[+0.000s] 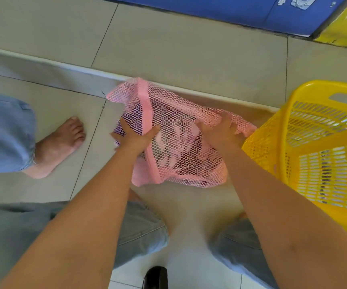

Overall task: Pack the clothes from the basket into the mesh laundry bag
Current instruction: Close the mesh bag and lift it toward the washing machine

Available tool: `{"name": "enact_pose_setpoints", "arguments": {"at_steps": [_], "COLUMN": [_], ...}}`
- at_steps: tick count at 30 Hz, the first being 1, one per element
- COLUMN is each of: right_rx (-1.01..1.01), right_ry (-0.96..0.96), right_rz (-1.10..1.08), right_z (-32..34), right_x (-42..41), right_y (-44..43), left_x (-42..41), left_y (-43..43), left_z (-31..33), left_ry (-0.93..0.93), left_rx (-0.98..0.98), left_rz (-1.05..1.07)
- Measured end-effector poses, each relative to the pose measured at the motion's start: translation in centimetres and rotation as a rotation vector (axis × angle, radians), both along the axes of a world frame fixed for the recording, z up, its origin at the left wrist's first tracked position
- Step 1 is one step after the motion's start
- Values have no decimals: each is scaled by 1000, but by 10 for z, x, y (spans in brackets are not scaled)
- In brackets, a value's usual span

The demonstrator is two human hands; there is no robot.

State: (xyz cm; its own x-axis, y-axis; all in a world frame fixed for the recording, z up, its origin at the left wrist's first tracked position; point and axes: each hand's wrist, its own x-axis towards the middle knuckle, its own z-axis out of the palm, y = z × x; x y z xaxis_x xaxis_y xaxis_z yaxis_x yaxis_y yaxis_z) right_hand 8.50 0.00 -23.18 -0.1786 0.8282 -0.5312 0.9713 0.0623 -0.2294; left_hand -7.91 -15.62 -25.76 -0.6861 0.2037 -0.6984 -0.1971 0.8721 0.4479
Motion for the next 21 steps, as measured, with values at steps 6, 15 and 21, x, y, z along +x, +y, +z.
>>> {"name": "enact_pose_setpoints", "arguments": {"at_steps": [6, 15, 21], "right_rx": [-272, -857, -247], "right_ry": [-59, -266, -40], "right_rz": [187, 147, 262], "right_z": [-30, -10, 7], "right_x": [13, 22, 3], "right_y": [6, -26, 2], "left_x": [-12, -25, 2], "left_y": [6, 19, 17], "left_z": [-29, -10, 5], "left_ry": [62, 172, 492], "left_rx": [173, 361, 214], "left_rz": [0, -628, -671]}}
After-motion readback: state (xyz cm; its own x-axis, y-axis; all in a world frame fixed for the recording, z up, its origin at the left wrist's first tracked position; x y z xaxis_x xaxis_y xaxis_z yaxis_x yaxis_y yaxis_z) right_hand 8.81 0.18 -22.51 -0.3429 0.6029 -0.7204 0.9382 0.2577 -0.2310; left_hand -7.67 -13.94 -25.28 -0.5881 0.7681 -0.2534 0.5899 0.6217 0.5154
